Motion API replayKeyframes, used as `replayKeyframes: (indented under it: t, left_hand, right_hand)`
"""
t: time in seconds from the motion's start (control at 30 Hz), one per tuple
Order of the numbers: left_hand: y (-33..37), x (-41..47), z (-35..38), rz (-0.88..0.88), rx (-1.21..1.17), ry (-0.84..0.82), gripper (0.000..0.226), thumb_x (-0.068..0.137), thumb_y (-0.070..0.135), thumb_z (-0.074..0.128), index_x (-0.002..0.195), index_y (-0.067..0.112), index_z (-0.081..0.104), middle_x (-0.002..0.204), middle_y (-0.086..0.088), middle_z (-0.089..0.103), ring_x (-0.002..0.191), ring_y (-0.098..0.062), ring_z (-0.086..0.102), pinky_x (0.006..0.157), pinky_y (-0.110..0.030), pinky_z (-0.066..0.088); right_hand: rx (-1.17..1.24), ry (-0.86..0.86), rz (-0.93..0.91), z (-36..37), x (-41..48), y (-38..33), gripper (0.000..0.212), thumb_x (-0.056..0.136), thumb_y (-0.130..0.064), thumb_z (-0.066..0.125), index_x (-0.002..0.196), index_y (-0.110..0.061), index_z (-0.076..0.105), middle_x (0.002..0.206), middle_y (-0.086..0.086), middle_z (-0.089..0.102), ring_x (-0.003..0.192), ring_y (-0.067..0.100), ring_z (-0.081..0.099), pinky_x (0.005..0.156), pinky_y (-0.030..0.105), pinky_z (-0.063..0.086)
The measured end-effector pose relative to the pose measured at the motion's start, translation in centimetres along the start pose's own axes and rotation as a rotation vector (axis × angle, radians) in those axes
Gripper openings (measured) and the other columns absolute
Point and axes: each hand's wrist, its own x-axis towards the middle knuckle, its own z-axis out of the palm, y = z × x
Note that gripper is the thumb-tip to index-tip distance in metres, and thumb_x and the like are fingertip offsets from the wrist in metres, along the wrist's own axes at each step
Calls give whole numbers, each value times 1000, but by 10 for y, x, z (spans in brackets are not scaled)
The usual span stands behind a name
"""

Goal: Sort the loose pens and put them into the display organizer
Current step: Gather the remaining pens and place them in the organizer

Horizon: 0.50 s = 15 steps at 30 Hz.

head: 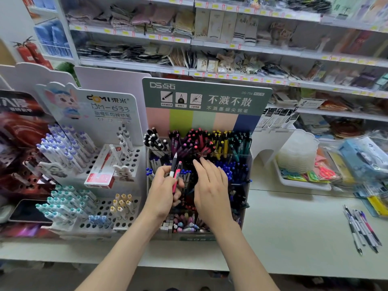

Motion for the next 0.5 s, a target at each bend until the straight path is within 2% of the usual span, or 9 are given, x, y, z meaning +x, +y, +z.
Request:
replayKeyframes:
  t: [0.13,0.2,0.3,0.37,0.43,0.5]
  left_hand:
    - [-6,-1,-3,-10,-7,74,26,104,5,35,124,12,50,82,-8,62,53,-15,42,48,-32,30]
    - [-6,-2,-4,-20,0,83,27,104,5,35,125,13,49,82,-7,63,53,-15,42,49,-32,31]
    - [-6,-5,-6,-23,11,85,26,105,5,35,126,12,49,83,-7,65,54,-16,42,50,-33,32]
    - [-7,-7,-8,-25,12,88,24,106,5,36,125,12,49,84,-8,66,55,-17,42,50,-33,32]
    - [-7,-8,-9,-25,23,92,24,107,6,37,125,13,50,84,-8,67,55,-17,44,51,-33,34]
    - [-6,-9,-8,-35,29,97,24,107,6,38,125,17,51,84,-7,69,57,-17,46,52,-34,35]
  right_hand:
    - [-109,-9,-41,2,23,-5,56,103,-18,50,159,-21,42,156,5,45,136,26,47,110,48,39]
    - [-162,6,-40,2,31,-3,50,103,-22,52,153,-18,49,151,4,49,129,26,51,105,48,41]
    - [-144,122,1,2,30,8,32,104,-24,55,131,-15,68,129,2,64,120,25,60,100,46,43]
    - [-96,184,24,5,23,17,27,103,-28,58,120,-15,75,123,1,68,118,24,62,99,46,43]
    - [-57,167,-19,5,16,21,29,102,-31,61,121,-15,75,128,2,68,121,25,60,99,45,44]
    - [-45,128,-23,3,16,21,34,103,-32,62,132,-17,70,132,3,63,122,24,57,99,42,43]
